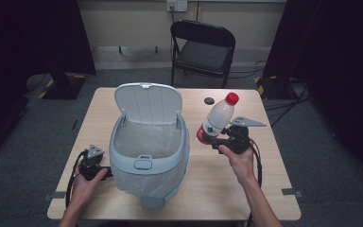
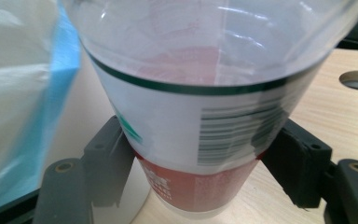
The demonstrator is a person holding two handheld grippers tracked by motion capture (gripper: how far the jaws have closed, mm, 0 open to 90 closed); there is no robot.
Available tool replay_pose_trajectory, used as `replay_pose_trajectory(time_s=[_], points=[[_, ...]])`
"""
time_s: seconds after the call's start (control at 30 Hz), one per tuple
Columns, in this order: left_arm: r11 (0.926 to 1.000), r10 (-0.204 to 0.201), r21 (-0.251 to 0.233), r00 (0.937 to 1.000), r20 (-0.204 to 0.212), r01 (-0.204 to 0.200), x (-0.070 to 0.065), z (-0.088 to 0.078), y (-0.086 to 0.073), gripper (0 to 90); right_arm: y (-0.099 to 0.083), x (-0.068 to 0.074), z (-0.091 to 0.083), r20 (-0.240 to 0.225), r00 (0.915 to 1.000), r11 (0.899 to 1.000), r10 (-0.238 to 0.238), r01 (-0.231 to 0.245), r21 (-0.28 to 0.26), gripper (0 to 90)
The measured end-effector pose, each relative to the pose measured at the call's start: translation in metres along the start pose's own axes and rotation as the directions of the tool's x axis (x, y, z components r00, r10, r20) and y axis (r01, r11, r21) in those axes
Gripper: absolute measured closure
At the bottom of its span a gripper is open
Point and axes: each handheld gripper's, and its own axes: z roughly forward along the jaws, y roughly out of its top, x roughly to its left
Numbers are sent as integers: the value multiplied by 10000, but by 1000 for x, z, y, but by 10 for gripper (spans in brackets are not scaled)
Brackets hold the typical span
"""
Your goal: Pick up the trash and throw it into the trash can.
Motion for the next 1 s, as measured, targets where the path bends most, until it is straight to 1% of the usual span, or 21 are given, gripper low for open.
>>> replay_pose_trajectory(time_s=[0.1,0.23,0.37,0.4,0.53,0.6,0.8,0.9,0.93,1.0], points=[[10000,5,7,10000,3,-5,0,0,0,133,3,4,-10,-111,9998,9998,-139,138,-169,285],[10000,6,5,10000,6,-6,0,0,0,133,3,9,-24,-254,9996,9995,-97,90,-306,285],[10000,3,3,10000,7,-3,0,0,0,133,7,12,-36,-402,9991,9985,-129,107,-536,285],[10000,1,0,10000,5,-1,0,0,0,133,9,14,-39,-397,9991,9983,-174,152,-559,285],[10000,-12,-5,10000,2,12,0,0,0,133,17,25,-46,-711,9963,9965,-472,421,-722,285],[10000,6,7,10000,1,-6,0,0,0,133,20,30,-49,-804,9953,9957,-548,485,-788,285],[10000,-13,-10,10000,3,13,0,0,0,133,35,45,-63,-1217,9891,9904,-832,686,-1198,285],[10000,-12,-10,10000,2,12,0,0,0,133,43,51,-71,-1361,9861,9863,-949,746,-1469,285],[10000,-14,-11,10000,3,14,0,0,0,133,45,52,-73,-1492,9838,9840,-991,745,-1620,285],[10000,1,0,10000,3,-1,0,0,0,133,50,56,-79,-1550,9818,9800,-1097,808,-1820,285]])
